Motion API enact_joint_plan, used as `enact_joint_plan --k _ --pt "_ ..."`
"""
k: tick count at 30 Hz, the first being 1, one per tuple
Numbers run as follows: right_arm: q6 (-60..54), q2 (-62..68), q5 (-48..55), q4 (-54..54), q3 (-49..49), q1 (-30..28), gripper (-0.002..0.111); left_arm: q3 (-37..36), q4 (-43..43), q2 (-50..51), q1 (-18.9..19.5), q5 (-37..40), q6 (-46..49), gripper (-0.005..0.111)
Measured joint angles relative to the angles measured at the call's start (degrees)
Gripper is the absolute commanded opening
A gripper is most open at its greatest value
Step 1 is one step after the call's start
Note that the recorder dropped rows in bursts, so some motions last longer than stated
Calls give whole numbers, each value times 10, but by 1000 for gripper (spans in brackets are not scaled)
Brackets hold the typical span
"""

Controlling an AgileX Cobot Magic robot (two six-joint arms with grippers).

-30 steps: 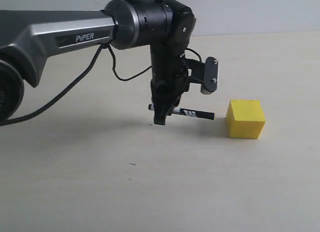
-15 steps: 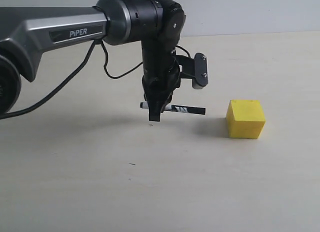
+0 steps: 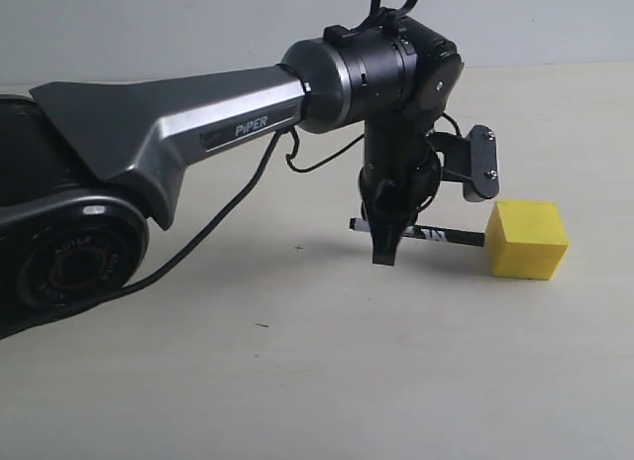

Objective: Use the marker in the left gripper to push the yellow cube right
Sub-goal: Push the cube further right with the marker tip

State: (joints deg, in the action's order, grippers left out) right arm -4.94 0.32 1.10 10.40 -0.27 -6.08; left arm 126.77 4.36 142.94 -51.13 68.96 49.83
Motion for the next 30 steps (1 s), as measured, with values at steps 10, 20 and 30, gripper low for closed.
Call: enact_joint_plan --k 10,20,30 --pt "0 0 0 0 0 0 0 0 32 0 10 8 -51 0" --pt "0 0 0 0 0 0 0 0 -2 0 -15 10 -56 0" --pt "0 0 0 0 0 0 0 0 -13 0 -32 -22 -52 0"
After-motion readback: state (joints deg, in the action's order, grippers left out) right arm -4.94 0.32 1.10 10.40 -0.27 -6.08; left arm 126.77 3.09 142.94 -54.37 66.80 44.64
